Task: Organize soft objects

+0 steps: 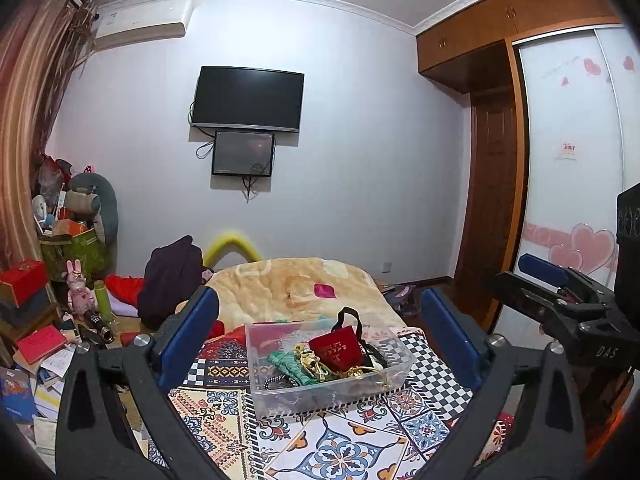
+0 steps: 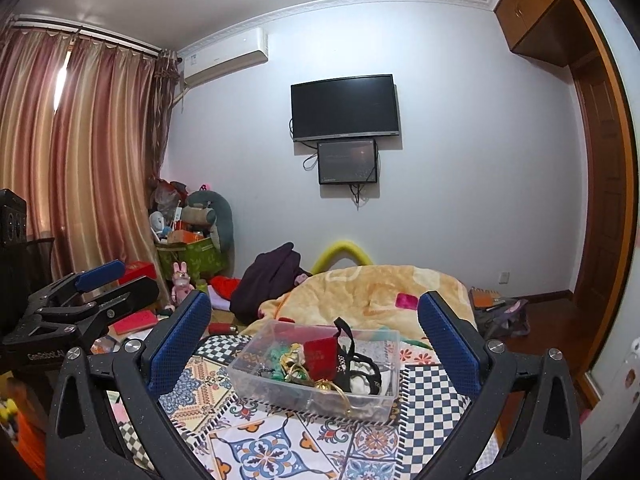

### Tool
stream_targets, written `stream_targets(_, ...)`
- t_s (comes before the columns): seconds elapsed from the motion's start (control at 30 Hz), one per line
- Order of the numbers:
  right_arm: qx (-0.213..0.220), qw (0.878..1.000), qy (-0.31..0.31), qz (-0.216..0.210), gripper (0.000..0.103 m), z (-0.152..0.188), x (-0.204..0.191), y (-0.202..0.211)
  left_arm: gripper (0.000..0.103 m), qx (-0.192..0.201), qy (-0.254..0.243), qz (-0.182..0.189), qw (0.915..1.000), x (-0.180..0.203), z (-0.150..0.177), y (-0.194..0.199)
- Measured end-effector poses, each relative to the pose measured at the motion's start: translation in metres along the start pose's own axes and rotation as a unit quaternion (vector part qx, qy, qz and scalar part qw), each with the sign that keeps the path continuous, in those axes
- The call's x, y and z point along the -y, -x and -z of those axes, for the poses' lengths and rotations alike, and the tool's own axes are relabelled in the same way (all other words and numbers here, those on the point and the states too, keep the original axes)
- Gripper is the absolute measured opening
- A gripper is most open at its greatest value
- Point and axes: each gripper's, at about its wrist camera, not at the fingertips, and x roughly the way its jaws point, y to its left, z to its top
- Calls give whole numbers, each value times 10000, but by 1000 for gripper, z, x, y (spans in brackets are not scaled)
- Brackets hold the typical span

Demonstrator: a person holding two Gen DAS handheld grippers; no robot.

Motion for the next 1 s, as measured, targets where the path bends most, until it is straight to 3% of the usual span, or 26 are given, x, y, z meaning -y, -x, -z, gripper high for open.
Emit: stream_targets(1.0,-79,9999,-136,-52,103,3,5,0,103,-82,-115,-24,9999,6,5,-7)
